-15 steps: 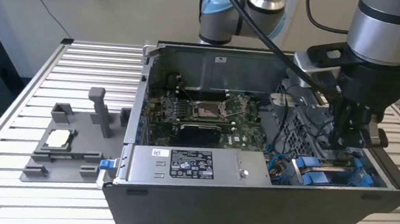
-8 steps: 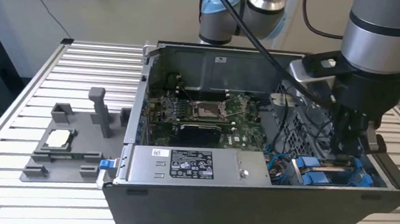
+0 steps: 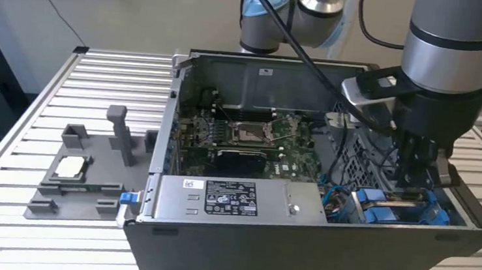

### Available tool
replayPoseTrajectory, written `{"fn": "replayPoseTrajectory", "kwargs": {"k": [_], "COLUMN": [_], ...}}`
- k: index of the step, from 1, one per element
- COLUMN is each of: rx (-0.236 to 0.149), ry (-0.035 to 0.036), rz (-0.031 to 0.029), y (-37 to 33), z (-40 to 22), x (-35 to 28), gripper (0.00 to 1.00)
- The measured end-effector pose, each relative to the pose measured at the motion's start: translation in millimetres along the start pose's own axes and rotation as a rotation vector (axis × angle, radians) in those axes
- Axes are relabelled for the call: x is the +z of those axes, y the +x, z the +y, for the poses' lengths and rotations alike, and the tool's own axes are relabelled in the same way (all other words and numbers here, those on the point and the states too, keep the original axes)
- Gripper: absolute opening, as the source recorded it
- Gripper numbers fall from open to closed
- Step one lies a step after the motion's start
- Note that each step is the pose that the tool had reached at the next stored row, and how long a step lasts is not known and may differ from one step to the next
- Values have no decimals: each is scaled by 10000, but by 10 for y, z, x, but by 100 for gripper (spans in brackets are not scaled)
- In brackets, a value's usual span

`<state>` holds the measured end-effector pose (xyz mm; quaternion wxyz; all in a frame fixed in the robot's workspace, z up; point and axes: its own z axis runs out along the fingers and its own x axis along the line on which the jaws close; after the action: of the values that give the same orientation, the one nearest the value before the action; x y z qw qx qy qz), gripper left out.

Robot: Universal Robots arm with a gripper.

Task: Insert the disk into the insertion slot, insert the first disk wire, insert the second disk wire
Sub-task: 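Insert the second disk wire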

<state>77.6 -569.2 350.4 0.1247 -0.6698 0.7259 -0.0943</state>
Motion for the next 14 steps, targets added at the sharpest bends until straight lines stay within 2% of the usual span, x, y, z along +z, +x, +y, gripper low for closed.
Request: {"fn": "replayPoseTrajectory", "kwargs": {"k": [1, 2, 14], "rx": [-33, -44, -45], "ry": [123, 153, 155], "rz": [-15, -20, -25], "y": [1, 1, 1], "z": [7, 8, 11], "x": [8, 10, 18], "gripper": [16, 16, 16]}}
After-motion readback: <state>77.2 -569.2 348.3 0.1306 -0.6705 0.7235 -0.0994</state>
